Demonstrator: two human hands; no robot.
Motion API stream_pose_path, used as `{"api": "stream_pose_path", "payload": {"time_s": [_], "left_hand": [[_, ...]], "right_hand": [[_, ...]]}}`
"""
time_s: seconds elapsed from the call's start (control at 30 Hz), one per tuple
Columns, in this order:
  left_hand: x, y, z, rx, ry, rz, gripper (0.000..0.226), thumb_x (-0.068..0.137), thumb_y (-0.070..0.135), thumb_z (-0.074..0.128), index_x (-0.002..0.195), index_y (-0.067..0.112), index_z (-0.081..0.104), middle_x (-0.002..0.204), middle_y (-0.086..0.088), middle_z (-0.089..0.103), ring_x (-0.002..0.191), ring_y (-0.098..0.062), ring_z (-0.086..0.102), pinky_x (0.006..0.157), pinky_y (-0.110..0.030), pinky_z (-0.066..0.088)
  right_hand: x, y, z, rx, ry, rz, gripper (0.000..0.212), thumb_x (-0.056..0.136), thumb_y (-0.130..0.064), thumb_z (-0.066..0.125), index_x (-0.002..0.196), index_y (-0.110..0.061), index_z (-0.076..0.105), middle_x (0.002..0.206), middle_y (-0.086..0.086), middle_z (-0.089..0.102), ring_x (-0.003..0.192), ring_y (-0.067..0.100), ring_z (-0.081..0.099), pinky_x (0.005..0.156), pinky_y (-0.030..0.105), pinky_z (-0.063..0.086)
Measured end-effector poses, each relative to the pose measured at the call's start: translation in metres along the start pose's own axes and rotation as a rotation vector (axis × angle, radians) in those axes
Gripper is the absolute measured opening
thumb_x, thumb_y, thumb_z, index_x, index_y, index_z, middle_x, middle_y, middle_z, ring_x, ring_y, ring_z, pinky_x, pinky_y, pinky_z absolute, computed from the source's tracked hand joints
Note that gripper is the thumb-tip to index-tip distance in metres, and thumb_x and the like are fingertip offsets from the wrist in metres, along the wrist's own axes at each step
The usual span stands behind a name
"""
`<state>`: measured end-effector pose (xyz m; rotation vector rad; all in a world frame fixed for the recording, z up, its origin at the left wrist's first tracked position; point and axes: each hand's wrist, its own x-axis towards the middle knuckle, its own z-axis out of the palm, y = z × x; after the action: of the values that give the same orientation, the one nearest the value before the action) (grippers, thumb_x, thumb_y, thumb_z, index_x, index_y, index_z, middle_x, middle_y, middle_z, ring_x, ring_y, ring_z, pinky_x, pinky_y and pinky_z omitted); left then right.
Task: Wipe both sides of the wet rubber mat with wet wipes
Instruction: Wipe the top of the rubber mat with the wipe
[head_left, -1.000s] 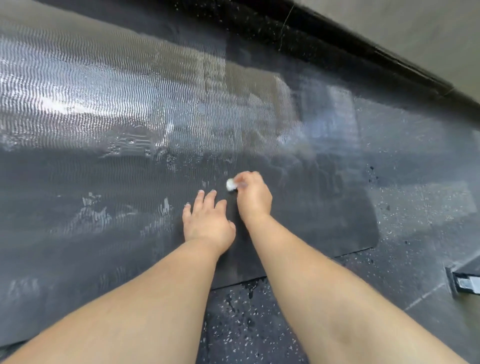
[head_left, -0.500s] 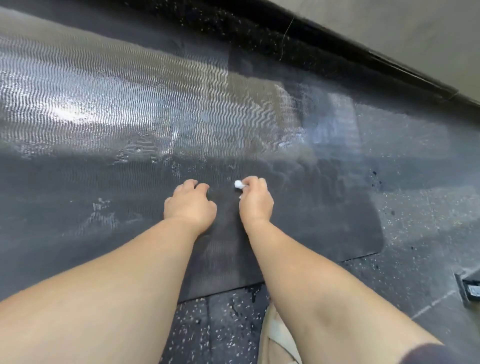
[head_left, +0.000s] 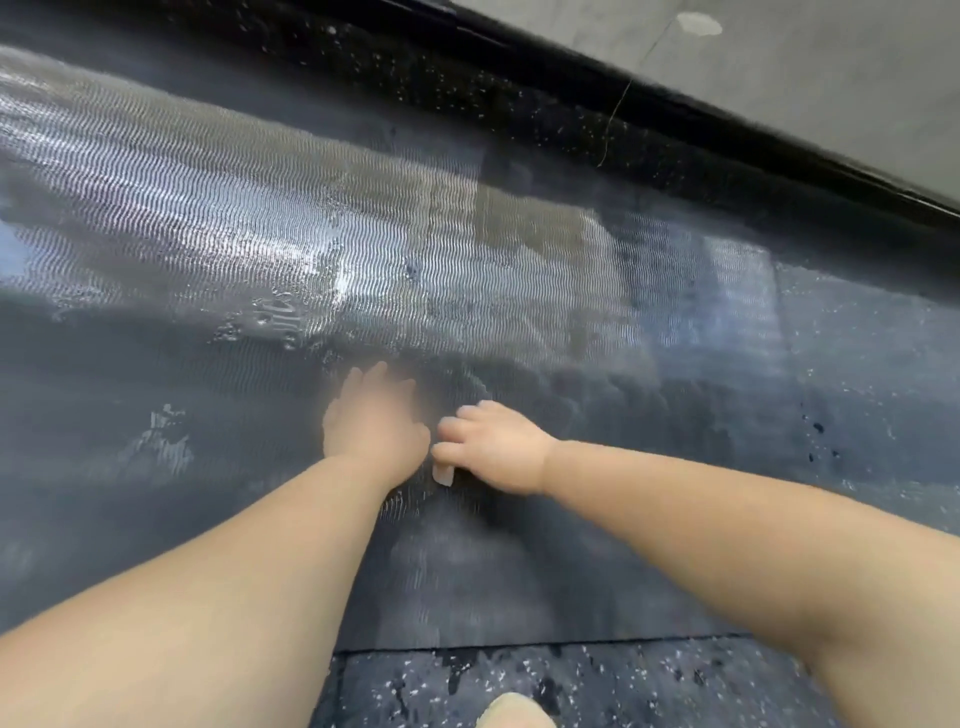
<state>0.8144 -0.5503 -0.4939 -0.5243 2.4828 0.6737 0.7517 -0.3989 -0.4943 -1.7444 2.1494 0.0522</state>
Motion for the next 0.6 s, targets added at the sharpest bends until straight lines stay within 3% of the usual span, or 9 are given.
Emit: {"api": "stream_pose_path", "payload": {"time_s": [0.07, 0.17, 0.23, 0.3, 0.43, 0.6], "left_hand": [[-0.002, -0.004, 0.002, -0.024, -0.006, -0.015, 0.057, 0.095, 0.036, 0.042, 0.148, 0.029, 0.021, 0.159, 0.005, 0.002, 0.145, -0.018, -0.005, 0.115, -0.04, 0.012], [-0.006, -0.011, 0.003, -0.012, -0.027, -0.002, 0.061, 0.096, 0.034, 0.043, 0.15, 0.026, 0.015, 0.159, 0.008, 0.002, 0.145, -0.015, -0.004, 0.115, -0.038, 0.013], [-0.007, -0.012, 0.003, 0.013, -0.01, -0.001, 0.063, 0.096, 0.034, 0.044, 0.151, 0.025, 0.014, 0.159, 0.008, 0.005, 0.146, -0.015, -0.001, 0.115, -0.039, 0.016], [-0.005, -0.009, 0.004, 0.042, 0.028, -0.01, 0.063, 0.095, 0.035, 0.045, 0.15, 0.027, 0.016, 0.158, 0.006, 0.008, 0.145, -0.016, 0.002, 0.114, -0.039, 0.018], [-0.003, -0.003, 0.011, 0.12, 0.112, -0.055, 0.061, 0.094, 0.036, 0.046, 0.149, 0.028, 0.02, 0.158, 0.002, 0.009, 0.145, -0.019, 0.004, 0.114, -0.039, 0.019], [0.003, -0.006, 0.018, 0.231, 0.191, -0.05, 0.061, 0.094, 0.037, 0.044, 0.149, 0.028, 0.018, 0.159, 0.001, 0.003, 0.145, -0.021, -0.003, 0.115, -0.039, 0.013]], "right_hand": [[0.008, 0.03, 0.0, -0.056, 0.049, 0.098, 0.018, 0.081, -0.008, 0.062, 0.098, -0.012, 0.064, 0.093, 0.011, 0.058, 0.082, 0.03, 0.056, 0.065, 0.037, 0.044], [0.008, 0.064, 0.008, 0.128, 0.287, 0.581, 0.019, 0.092, -0.012, 0.05, 0.107, -0.01, 0.062, 0.105, 0.012, 0.054, 0.097, 0.032, 0.049, 0.079, 0.043, 0.04], [0.009, 0.058, 0.015, 0.243, 0.433, 0.71, 0.02, 0.094, -0.014, 0.049, 0.104, -0.007, 0.065, 0.102, 0.013, 0.055, 0.097, 0.032, 0.049, 0.079, 0.04, 0.038], [0.007, 0.033, 0.025, 0.301, 0.468, 0.633, 0.018, 0.093, -0.014, 0.053, 0.097, -0.005, 0.067, 0.096, 0.013, 0.058, 0.089, 0.033, 0.053, 0.074, 0.041, 0.041], [-0.026, -0.022, 0.045, 0.311, 0.544, 0.306, 0.003, 0.078, -0.009, 0.072, 0.077, -0.008, 0.07, 0.073, 0.01, 0.062, 0.059, 0.029, 0.055, 0.055, 0.034, 0.05], [-0.032, -0.008, 0.046, 0.225, 0.572, 0.117, 0.011, 0.072, -0.007, 0.077, 0.072, -0.016, 0.072, 0.071, 0.003, 0.063, 0.059, 0.024, 0.057, 0.054, 0.027, 0.048]]}}
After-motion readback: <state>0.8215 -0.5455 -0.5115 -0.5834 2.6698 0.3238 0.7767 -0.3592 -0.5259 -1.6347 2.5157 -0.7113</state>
